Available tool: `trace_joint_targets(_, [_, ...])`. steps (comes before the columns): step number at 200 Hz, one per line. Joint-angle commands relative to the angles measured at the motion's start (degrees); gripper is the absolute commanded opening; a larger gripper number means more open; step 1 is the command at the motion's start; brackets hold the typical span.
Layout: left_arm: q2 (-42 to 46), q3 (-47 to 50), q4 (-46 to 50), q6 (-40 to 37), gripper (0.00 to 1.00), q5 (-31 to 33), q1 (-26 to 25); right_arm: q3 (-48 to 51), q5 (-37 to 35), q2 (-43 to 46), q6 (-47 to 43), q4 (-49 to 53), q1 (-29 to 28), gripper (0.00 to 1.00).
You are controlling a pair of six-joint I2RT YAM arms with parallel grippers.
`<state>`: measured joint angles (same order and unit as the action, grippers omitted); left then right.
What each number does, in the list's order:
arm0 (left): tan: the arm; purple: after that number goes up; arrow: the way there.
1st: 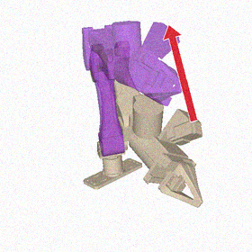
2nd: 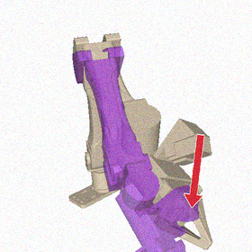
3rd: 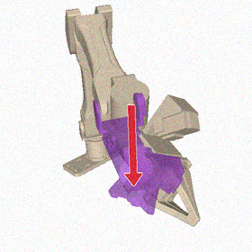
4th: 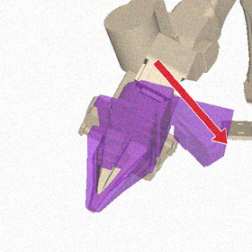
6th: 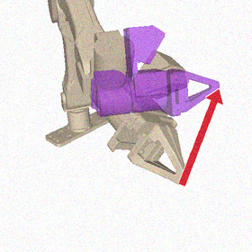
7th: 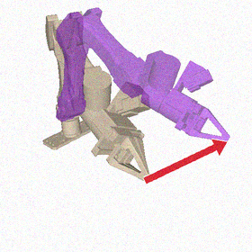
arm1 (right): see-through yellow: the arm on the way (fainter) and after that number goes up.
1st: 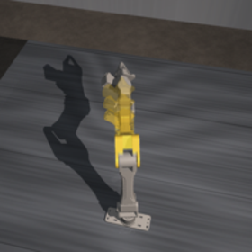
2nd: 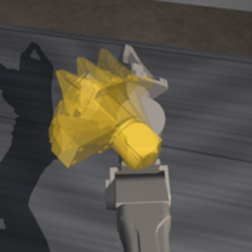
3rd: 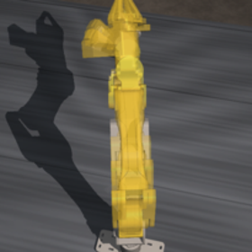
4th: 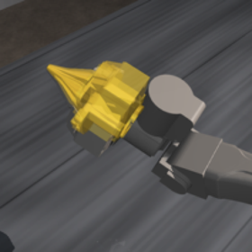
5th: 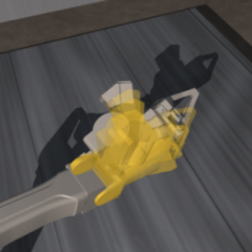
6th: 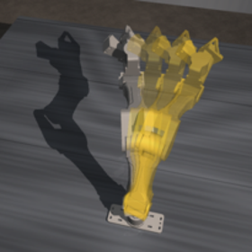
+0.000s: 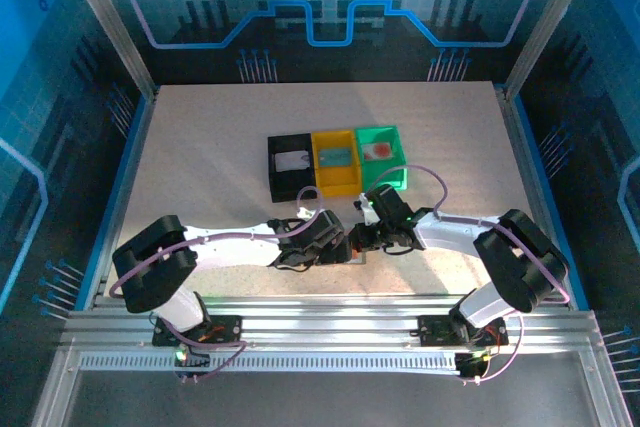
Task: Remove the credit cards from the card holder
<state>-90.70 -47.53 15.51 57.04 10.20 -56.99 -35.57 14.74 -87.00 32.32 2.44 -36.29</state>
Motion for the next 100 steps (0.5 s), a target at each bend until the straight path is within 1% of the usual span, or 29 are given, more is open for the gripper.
trace_joint_targets(1, [1.05, -1.82, -1.1, 0.01, 0.94, -1.14, -0.54, 0.63, -2.36, -0.18, -0.74, 2.31, 0.57, 0.0])
trace_joint_targets(47, [1.19, -1.9, -1.62, 0.03, 0.89, -1.36, -0.58, 0.62, -2.35, -0.1, -0.76, 2.31, 0.45, 0.0])
trace_joint_targets(100, [1.4, -2.64, -1.38, -0.25, 0.88, -1.18, -0.58, 0.74, -2.26, -0.01, -0.76, 2.4, 0.51, 0.0])
